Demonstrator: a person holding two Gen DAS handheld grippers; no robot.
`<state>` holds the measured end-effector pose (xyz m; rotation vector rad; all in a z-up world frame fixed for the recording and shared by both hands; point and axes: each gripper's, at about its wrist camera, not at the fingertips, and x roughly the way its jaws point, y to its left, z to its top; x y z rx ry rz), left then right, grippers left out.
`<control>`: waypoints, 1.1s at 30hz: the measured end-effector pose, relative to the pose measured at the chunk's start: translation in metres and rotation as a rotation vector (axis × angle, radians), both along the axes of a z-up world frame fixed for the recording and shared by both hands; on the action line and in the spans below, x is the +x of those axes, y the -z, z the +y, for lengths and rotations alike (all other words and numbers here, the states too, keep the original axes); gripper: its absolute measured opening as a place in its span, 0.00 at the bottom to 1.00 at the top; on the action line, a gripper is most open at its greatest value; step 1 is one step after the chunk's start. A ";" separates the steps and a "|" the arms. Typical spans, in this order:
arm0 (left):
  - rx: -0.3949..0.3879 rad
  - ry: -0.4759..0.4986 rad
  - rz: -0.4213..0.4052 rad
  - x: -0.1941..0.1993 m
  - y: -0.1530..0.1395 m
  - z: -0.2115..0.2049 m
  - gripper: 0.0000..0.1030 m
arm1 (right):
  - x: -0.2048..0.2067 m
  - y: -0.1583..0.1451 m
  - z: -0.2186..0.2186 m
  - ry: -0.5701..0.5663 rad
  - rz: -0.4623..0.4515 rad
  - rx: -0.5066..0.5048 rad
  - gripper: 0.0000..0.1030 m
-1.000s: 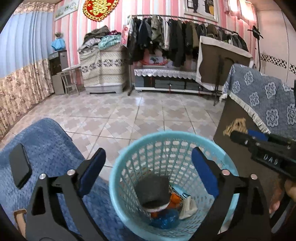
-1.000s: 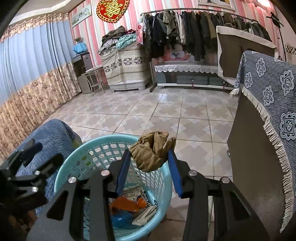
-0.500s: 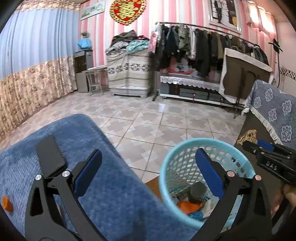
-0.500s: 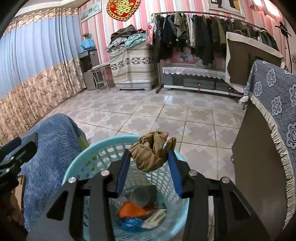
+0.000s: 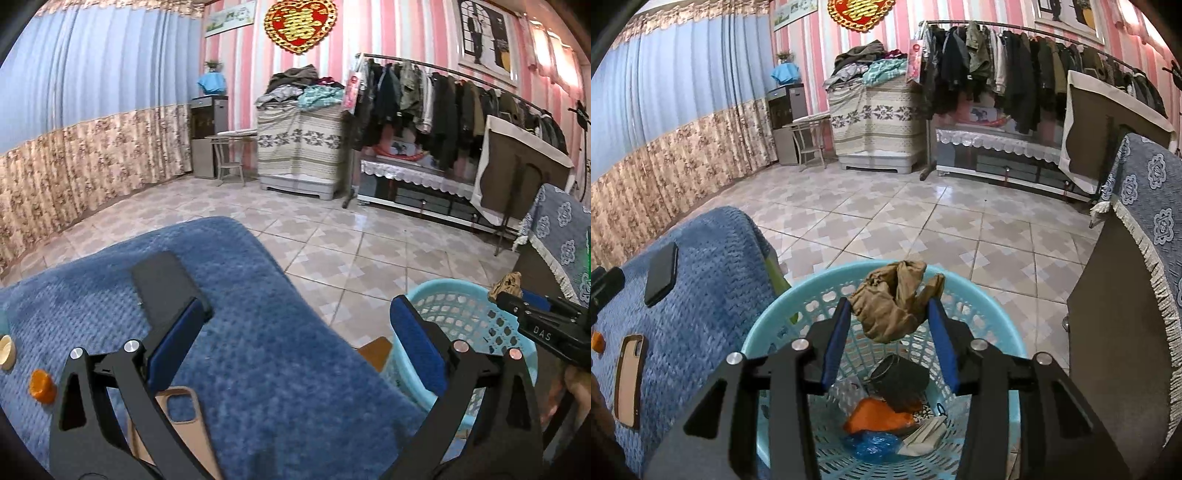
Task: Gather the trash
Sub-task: 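Move both open tools back over the rug toward the beige lid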
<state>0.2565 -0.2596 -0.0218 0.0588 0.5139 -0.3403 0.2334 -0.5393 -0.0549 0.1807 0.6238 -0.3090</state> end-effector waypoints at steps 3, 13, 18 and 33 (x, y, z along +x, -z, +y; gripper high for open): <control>0.010 -0.028 -0.001 -0.004 0.002 0.014 0.95 | 0.002 0.001 0.003 -0.011 0.009 -0.010 0.45; 0.041 -0.207 0.039 -0.004 0.018 0.107 0.95 | 0.004 0.003 0.005 0.018 0.016 -0.041 0.86; 0.048 -0.338 0.086 0.007 0.031 0.175 0.95 | 0.007 0.006 0.007 0.051 0.033 -0.063 0.93; 0.061 -0.617 0.155 0.029 0.051 0.339 0.95 | 0.013 -0.010 0.084 -0.101 -0.021 -0.060 0.94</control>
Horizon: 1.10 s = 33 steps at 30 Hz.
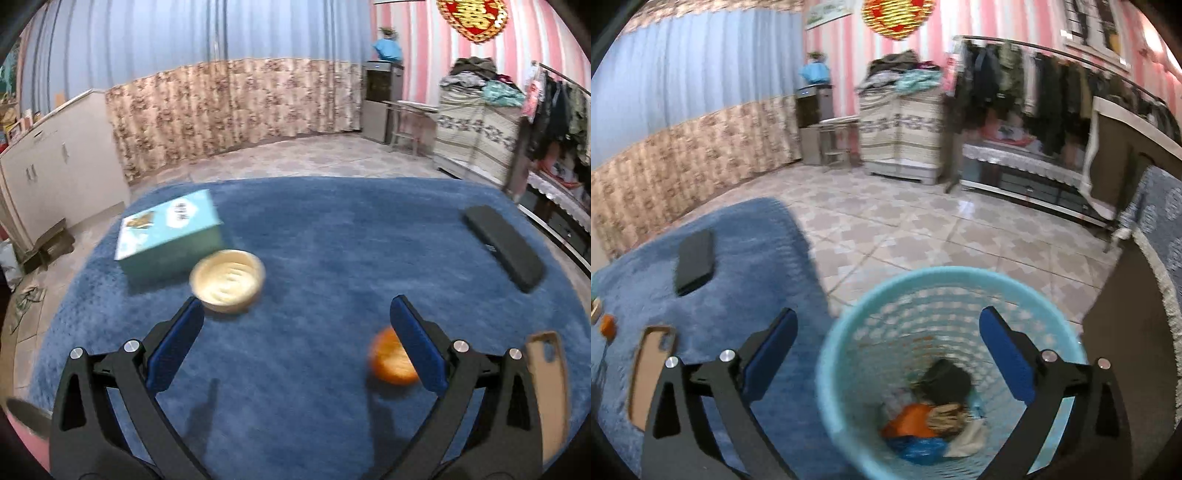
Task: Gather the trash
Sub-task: 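Move both open tools back over the rug toward the beige lid, then grasp the beige round lid with the left gripper while the right grasps the orange peel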
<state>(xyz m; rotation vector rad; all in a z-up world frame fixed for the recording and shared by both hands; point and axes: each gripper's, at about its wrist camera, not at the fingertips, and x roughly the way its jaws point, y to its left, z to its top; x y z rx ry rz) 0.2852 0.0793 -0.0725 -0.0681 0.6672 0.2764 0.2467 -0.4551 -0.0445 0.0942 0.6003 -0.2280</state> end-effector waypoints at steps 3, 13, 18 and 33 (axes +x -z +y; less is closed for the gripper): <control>-0.015 -0.020 0.027 0.011 0.005 0.026 0.94 | 0.010 0.005 0.039 -0.075 0.022 -0.001 0.94; -0.090 -0.014 0.144 0.062 0.035 0.068 0.84 | 0.023 0.014 0.142 -0.270 0.057 -0.027 0.94; -0.167 -0.022 0.131 0.066 0.041 0.083 0.59 | 0.027 0.021 0.183 -0.330 0.085 -0.006 0.94; -0.058 0.008 0.013 -0.052 -0.007 0.063 0.59 | 0.040 0.032 0.330 -0.568 0.120 -0.002 0.94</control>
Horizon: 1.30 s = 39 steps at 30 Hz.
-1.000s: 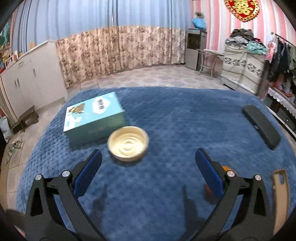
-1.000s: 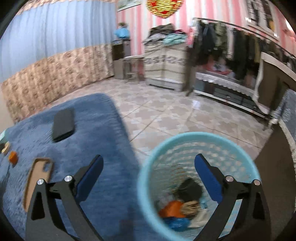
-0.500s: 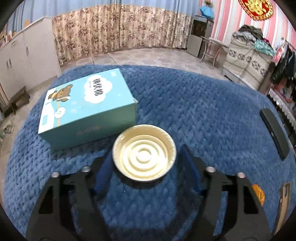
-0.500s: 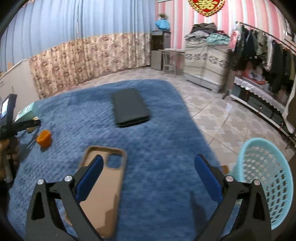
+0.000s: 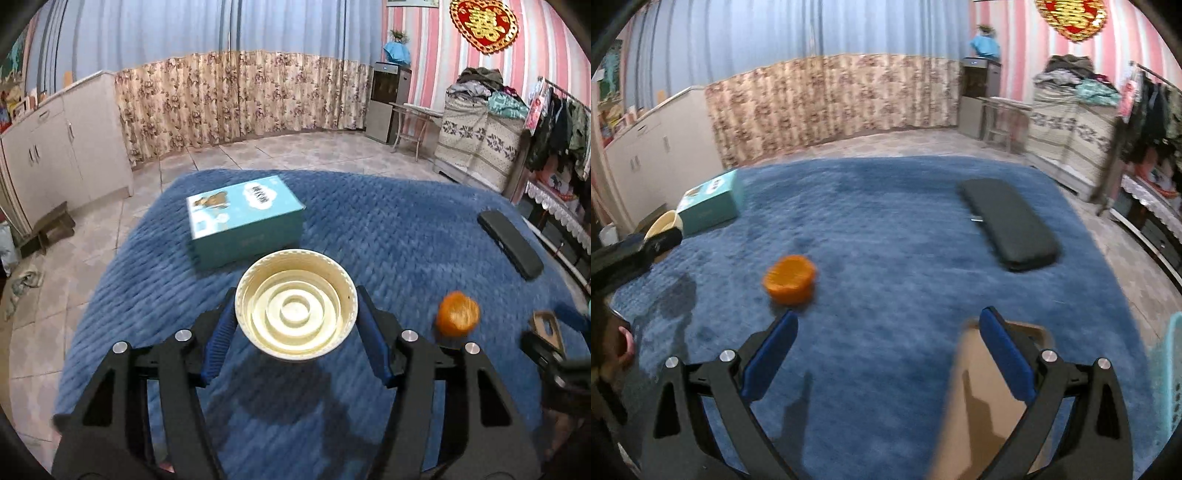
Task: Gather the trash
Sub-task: 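Grasp the beige round lid with the left gripper while the right grasps the orange peel, then carry the beige lid and orange peel in both grippers over the basket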
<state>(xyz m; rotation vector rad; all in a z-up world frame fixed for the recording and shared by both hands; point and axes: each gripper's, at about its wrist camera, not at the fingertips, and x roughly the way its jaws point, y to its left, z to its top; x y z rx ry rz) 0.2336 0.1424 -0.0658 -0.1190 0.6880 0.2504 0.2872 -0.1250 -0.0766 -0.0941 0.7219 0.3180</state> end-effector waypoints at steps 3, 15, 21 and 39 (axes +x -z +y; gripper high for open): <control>-0.018 -0.019 0.006 -0.017 -0.002 0.009 0.59 | 0.007 0.008 0.031 -0.045 0.021 -0.018 0.94; -0.034 -0.040 -0.031 -0.034 -0.016 0.032 0.59 | 0.027 0.031 0.080 -0.166 0.090 -0.081 0.39; -0.006 -0.008 -0.043 -0.024 -0.024 0.007 0.59 | 0.008 0.002 0.047 -0.140 0.014 -0.026 0.37; -0.017 0.302 -0.098 -0.001 -0.045 -0.169 0.59 | -0.058 -0.077 -0.255 0.375 -0.120 -0.114 0.38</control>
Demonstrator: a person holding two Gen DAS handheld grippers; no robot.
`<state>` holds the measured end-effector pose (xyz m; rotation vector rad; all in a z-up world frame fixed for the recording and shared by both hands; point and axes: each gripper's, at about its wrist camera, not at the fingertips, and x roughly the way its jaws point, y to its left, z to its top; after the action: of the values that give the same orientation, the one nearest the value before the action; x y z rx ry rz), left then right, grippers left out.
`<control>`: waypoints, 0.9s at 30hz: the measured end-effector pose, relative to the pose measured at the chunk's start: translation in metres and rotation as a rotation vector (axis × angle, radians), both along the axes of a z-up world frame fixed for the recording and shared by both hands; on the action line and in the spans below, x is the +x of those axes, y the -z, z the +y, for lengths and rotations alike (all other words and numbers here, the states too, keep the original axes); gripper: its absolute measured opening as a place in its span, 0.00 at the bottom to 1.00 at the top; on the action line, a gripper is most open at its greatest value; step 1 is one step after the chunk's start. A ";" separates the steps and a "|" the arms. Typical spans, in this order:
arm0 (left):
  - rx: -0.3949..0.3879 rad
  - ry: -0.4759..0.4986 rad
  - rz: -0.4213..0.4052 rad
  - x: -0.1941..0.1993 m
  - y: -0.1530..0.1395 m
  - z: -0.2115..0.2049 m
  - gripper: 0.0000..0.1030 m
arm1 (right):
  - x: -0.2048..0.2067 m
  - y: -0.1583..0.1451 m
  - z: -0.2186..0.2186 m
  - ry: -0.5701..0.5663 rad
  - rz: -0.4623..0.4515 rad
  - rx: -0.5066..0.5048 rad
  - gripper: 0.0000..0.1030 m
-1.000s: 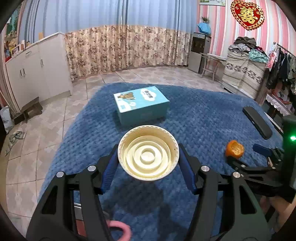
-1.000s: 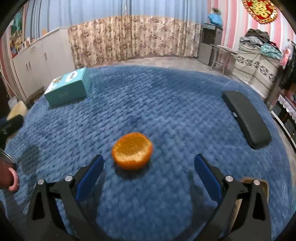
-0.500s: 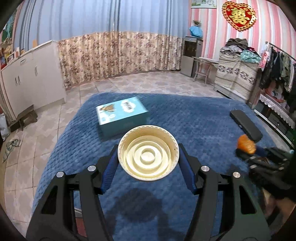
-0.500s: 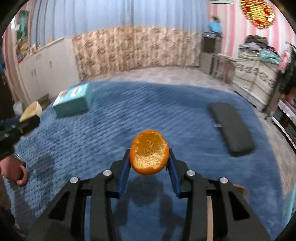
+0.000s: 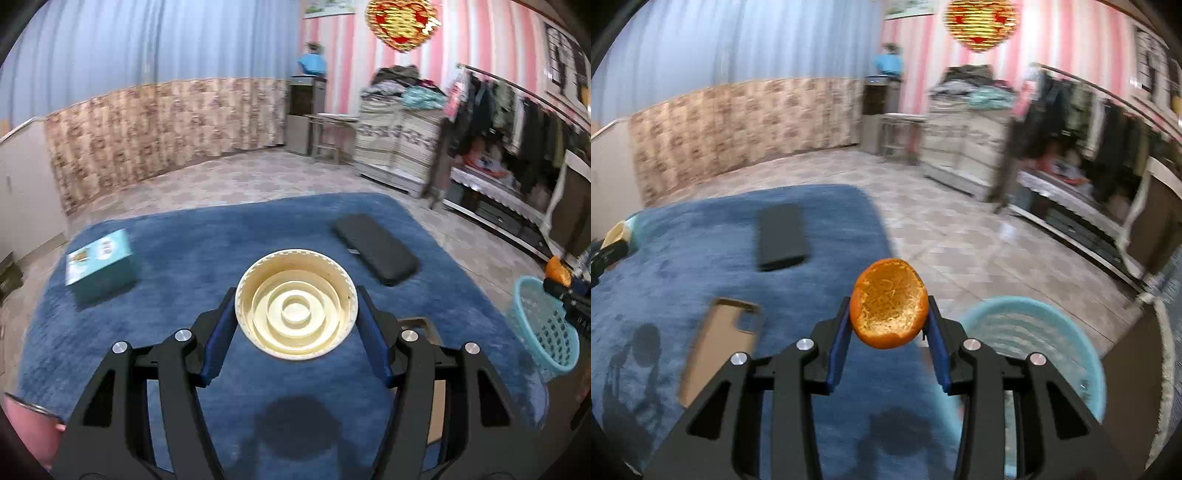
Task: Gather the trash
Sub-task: 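Carry the beige lid and orange peel in both grippers over the basket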
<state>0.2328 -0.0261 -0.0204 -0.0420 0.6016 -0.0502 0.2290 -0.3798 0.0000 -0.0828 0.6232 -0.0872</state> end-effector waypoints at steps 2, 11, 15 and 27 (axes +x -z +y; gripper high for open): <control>0.005 0.040 0.012 0.002 0.002 -0.023 0.59 | -0.007 0.000 -0.030 0.061 -0.015 0.005 0.38; 0.018 0.179 0.005 0.014 -0.001 -0.116 0.59 | -0.014 0.007 -0.131 0.234 -0.049 0.076 0.38; 0.014 0.257 -0.020 0.013 -0.003 -0.168 0.59 | -0.020 0.016 -0.155 0.270 -0.051 0.103 0.38; 0.038 0.542 -0.004 0.010 0.037 -0.305 0.59 | -0.035 0.035 -0.203 0.371 -0.045 0.130 0.38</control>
<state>0.2431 -0.3315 -0.0577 0.1590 0.5958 -0.5640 0.1941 -0.5830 -0.0353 0.1616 0.5927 -0.4058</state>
